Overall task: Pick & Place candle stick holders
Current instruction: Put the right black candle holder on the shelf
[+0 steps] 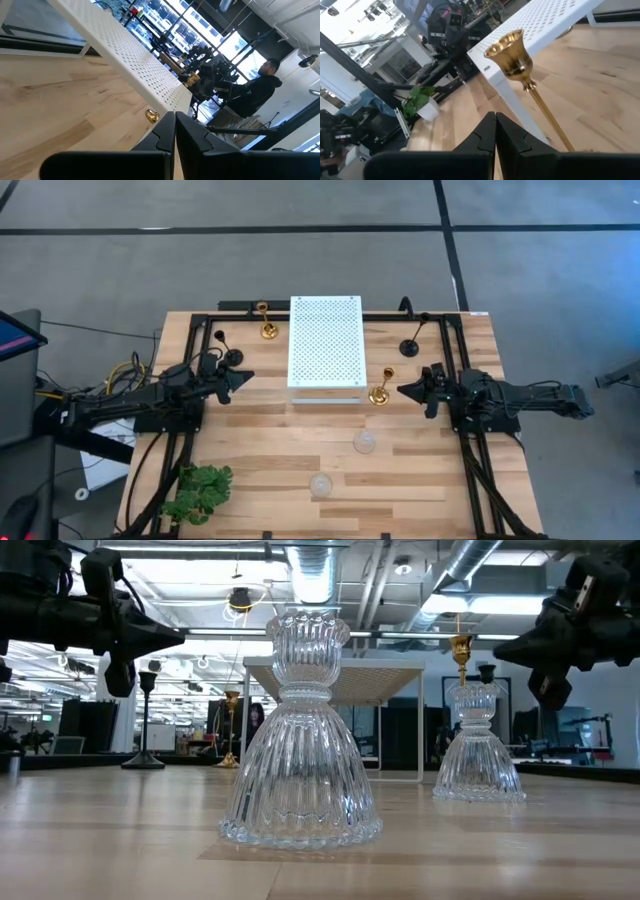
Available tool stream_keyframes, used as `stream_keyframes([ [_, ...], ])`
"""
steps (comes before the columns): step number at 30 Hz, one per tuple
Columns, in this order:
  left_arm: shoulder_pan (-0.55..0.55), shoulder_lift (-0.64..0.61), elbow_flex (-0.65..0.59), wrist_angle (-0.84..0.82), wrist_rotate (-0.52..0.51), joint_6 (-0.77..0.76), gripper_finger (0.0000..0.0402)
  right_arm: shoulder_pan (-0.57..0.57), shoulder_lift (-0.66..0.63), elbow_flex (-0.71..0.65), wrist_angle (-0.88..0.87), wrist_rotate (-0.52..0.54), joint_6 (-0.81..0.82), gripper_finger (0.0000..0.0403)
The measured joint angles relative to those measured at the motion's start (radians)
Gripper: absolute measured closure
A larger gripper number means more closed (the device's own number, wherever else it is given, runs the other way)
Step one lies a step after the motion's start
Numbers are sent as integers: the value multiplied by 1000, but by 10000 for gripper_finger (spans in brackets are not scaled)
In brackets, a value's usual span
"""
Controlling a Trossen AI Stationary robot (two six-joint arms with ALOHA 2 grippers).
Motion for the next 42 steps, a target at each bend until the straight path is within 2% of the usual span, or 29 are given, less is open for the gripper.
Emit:
stream_keyframes([
  [6, 0, 0, 0, 0, 0, 0, 389, -1, 16, 0, -1, 0, -7, 403],
  [11, 0, 0, 0, 1, 0, 0, 391, -1, 15, 4, 65, 28, 69, 403],
  [19, -4, 0, 6, 81, 11, 45, 398, -1, 15, 141, 44, 62, -53, 403],
  [24, -4, 24, 93, 82, 14, 133, 398, -1, 15, 253, -57, 97, -93, 403],
  [29, -4, 142, 215, 85, 28, 232, 398, -1, 17, 352, -198, 127, -108, 403],
  [33, -4, 283, 287, 83, 26, 308, 398, -1, 43, 414, -315, 232, -138, 403],
  [37, -4, 415, 337, 82, 22, 315, 398, -1, 93, 467, -416, 347, -162, 403],
  [42, -4, 508, 377, 82, 27, 314, 398, -1, 171, 519, -539, 429, -162, 403],
])
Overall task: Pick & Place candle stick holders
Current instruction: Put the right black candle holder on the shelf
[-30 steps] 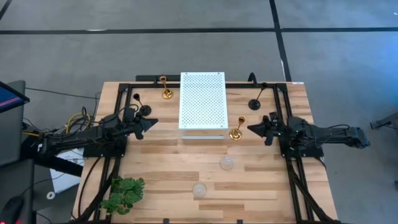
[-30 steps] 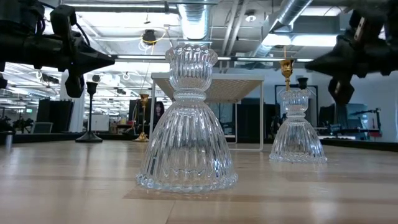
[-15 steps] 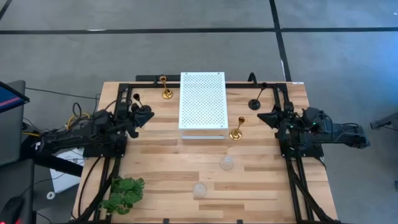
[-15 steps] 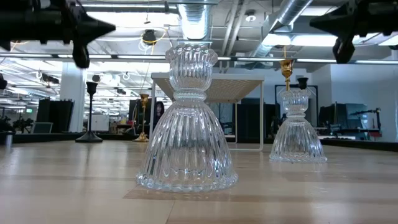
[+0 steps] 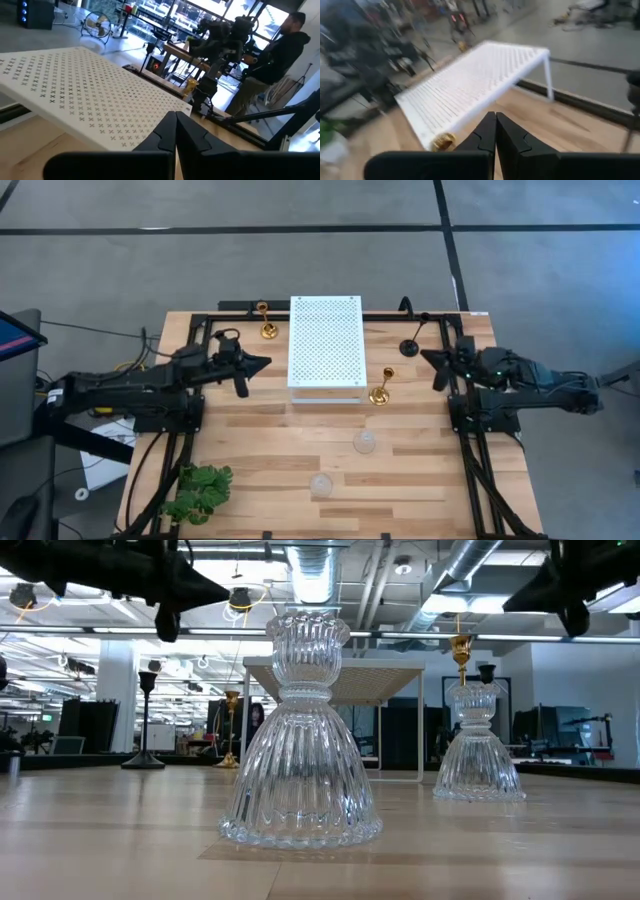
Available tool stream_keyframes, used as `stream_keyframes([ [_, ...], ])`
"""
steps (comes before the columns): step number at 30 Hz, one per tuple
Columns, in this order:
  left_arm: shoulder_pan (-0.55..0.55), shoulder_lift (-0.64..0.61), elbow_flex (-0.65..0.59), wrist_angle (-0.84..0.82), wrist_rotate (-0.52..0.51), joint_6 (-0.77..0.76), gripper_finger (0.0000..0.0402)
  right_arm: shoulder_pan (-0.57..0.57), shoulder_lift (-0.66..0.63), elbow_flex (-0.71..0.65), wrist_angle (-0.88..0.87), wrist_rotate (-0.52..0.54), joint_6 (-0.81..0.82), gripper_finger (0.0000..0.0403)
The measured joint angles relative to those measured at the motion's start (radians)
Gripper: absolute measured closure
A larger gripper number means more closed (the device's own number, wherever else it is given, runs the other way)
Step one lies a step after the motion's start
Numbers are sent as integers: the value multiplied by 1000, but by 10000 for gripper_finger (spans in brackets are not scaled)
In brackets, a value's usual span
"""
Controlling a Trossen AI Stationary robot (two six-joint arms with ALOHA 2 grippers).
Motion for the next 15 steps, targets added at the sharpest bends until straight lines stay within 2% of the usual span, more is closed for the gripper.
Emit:
stream_keyframes([
  [8, -29, 15, 43, 8, 18, -4, 398, 0, 146, 37, -134, 26, 6, 403],
  [15, -69, 15, 54, 10, 19, 0, 398, 0, 204, 38, -220, 213, 49, 403],
])
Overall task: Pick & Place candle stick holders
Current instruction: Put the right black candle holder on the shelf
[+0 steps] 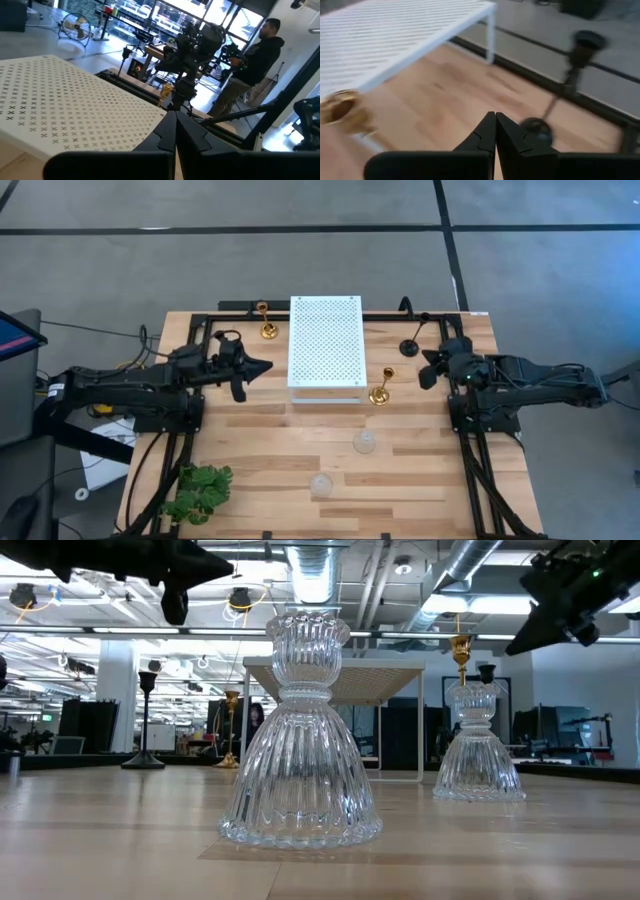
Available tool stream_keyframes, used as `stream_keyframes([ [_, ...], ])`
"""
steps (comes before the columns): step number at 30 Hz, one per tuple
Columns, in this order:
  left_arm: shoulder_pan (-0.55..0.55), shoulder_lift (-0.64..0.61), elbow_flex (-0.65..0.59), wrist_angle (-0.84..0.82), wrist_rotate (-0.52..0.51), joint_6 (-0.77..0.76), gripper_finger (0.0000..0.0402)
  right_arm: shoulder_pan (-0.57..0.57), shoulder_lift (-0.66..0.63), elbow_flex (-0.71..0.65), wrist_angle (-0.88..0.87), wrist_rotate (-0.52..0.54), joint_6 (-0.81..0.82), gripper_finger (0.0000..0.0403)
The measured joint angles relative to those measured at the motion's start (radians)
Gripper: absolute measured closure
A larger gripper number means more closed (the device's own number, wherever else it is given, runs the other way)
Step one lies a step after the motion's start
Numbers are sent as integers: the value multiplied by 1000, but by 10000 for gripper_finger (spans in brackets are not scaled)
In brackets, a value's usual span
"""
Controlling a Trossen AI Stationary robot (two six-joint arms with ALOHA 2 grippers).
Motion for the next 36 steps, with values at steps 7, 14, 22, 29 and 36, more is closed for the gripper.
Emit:
stream_keyframes([
  [7, -8, 0, 0, 0, 0, 0, 398, -37, -9, -1, 6, -2, -11, 403],
  [14, -8, 0, 0, -1, 0, 0, 398, -168, 12, -56, 107, -266, -82, 403],
  [22, -8, 0, 0, -2, 0, 1, 398, -390, 40, -138, 170, -435, -145, 403],
  [29, -8, 0, 0, -2, 0, 0, 398, -614, 40, -192, 240, -590, -216, 403],
  [36, -8, 0, 0, -2, -1, -1, 398, -692, 39, -192, 257, -592, -224, 401],
])
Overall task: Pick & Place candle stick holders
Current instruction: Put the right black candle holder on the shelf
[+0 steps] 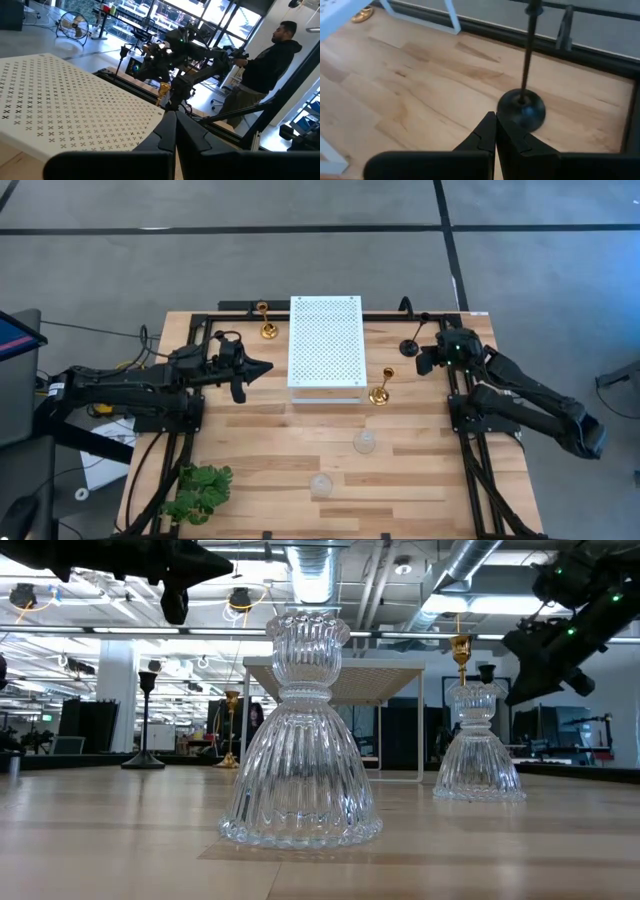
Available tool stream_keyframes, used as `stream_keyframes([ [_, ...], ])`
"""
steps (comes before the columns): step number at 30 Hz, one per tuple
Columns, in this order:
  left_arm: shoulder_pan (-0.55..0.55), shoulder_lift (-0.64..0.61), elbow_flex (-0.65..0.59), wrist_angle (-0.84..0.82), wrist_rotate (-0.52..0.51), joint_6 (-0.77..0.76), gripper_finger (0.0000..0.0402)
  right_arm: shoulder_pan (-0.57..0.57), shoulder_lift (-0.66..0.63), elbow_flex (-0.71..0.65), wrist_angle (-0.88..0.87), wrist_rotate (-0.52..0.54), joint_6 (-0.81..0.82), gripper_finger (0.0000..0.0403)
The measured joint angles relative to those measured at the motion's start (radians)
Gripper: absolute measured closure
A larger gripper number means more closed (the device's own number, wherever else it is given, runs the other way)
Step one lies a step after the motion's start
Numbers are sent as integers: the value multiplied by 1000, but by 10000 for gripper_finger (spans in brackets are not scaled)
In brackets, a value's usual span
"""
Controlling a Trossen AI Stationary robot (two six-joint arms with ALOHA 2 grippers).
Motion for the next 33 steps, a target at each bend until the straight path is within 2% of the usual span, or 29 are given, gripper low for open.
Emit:
stream_keyframes([
  [4, 0, 0, 0, 0, 0, 0, 398, 0, 16, 0, 19, -45, -18, 367],
  [8, 0, 0, 0, 0, 0, 0, 398, 0, 47, 0, 22, -49, -43, 295],
  [14, 0, 0, 0, 0, 0, 0, 398, -1, 130, 0, 113, 69, -59, 172],
  [17, 0, 0, 0, 0, 0, -1, 398, -3, 172, 0, 199, 86, -60, 134],
  [24, 0, 0, 0, 0, 0, -1, 398, -8, 307, 0, 343, 87, -60, 122],
  [33, 0, 0, 0, 0, 0, -5, 398, -36, 443, 0, 432, 136, -60, 154],
])
